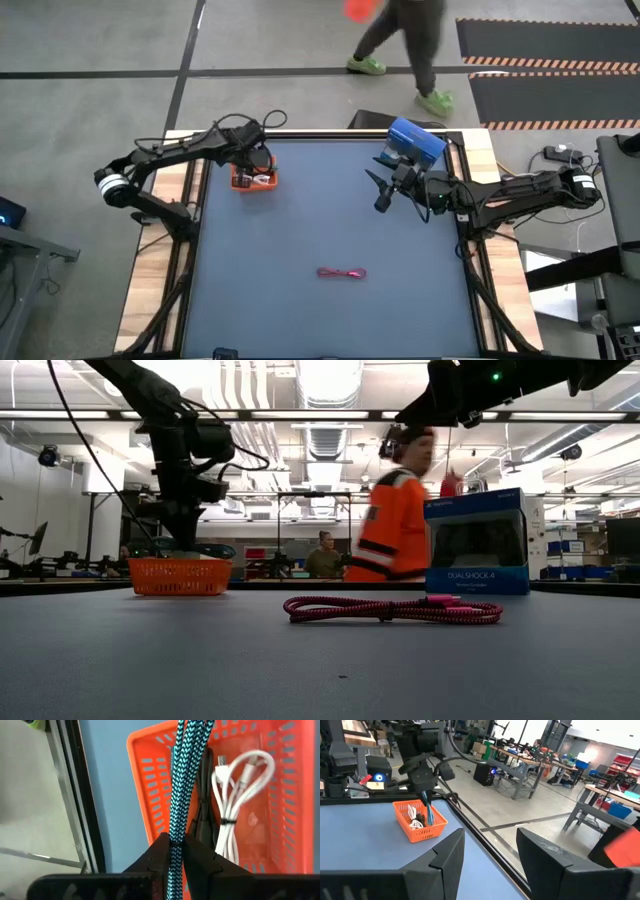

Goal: Pick and place USB-C Cables
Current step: Put the black blue charger cable into the orange basket

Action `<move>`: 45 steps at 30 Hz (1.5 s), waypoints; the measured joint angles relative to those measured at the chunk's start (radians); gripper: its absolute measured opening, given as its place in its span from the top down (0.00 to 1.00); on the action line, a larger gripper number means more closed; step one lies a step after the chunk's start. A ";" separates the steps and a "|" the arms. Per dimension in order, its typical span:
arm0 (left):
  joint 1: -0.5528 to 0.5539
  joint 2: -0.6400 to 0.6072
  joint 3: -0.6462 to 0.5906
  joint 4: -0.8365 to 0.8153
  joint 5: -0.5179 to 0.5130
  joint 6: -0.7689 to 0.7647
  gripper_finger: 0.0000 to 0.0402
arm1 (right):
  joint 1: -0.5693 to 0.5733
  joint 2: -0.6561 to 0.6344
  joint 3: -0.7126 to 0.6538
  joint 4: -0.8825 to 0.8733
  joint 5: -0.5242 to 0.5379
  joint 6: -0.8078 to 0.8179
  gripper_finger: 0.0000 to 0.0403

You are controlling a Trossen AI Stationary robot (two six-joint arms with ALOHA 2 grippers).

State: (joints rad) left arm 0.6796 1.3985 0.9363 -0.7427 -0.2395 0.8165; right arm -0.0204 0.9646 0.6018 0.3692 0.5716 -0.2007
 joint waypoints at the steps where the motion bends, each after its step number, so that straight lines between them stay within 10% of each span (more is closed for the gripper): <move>1: 0.000 -0.010 0.001 -0.004 0.000 0.015 0.94 | 0.000 0.000 0.000 -0.001 0.000 0.000 0.58; 10: 0.019 -0.127 -0.008 -0.003 0.203 0.083 0.94 | 0.000 0.000 0.000 -0.006 0.001 0.007 0.58; 45: 0.021 -0.115 -0.110 0.081 0.095 0.212 0.82 | 0.000 0.000 0.000 -0.018 0.003 0.025 0.58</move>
State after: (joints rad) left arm 0.7008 1.2837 0.8267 -0.6621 -0.1445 1.0288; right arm -0.0204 0.9649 0.6014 0.3508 0.5747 -0.1757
